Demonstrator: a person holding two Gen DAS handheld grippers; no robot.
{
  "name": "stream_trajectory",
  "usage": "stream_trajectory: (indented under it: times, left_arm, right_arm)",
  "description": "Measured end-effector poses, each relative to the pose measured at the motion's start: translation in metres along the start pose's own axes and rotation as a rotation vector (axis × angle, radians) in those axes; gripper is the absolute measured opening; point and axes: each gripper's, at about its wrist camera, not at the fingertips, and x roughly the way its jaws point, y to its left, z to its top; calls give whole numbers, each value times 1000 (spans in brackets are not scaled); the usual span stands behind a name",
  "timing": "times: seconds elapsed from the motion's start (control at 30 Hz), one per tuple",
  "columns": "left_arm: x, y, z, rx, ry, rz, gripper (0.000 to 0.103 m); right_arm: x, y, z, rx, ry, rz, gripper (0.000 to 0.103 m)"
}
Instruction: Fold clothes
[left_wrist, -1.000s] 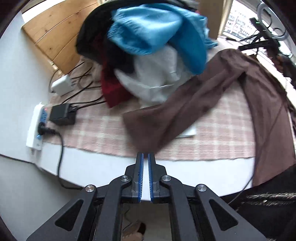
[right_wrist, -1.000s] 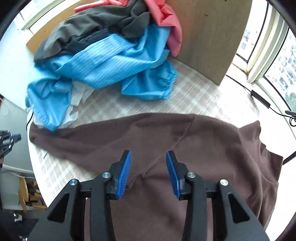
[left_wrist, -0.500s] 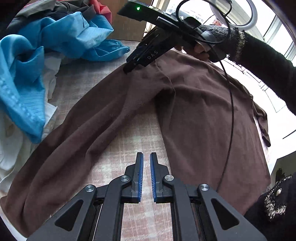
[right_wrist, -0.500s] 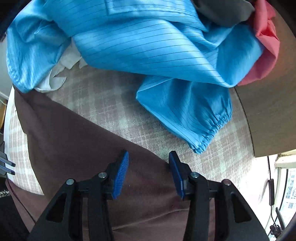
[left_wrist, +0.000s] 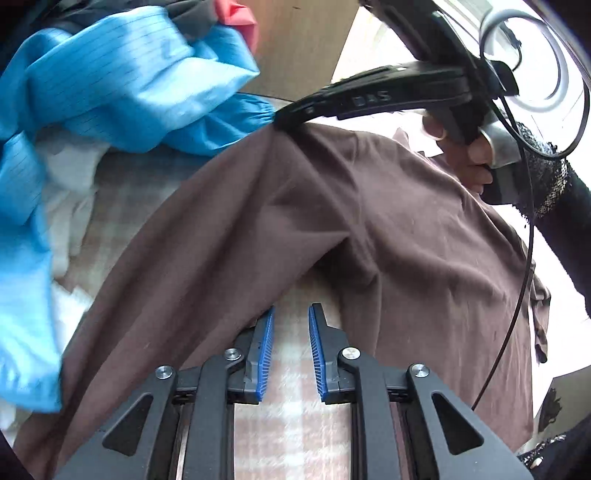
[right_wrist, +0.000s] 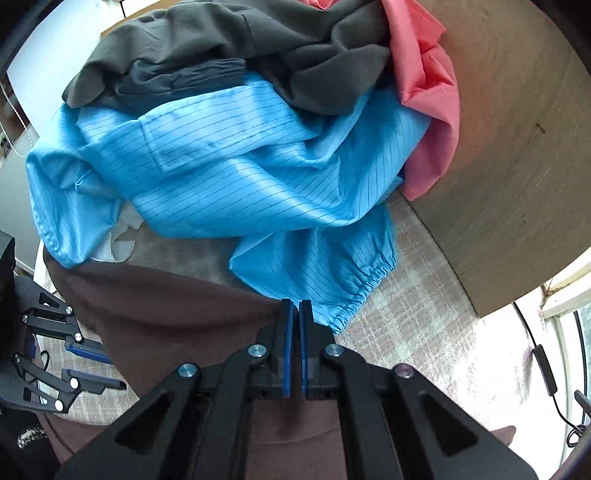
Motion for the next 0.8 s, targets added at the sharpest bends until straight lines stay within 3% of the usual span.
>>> stream_trajectory:
  times: [0.17, 0.33, 0.47, 0.53, 0.63, 0.8]
  left_arm:
    - [21, -8, 12, -27, -10, -23, 25]
    - [2, 3, 9, -140, -87, -30, 25]
    - [16, 0, 18, -116, -63, -10, 27]
    - [22, -1, 23, -112, -71, -10, 25]
    - [23, 5, 24, -164, -86, -49, 8]
    - [3, 7, 10, -197, -131, -91, 6]
  right_arm:
    - [1, -6, 1, 9, -6, 4, 3]
    - [-7, -15, 5, 11, -23, -5, 3]
    - [-3, -18, 4, 21, -17, 21, 3]
    - [3, -18, 4, 18, -4, 16, 3]
    - [10, -10, -6, 25, 29, 16, 3]
    - [26, -16, -10, 43, 66, -22, 3]
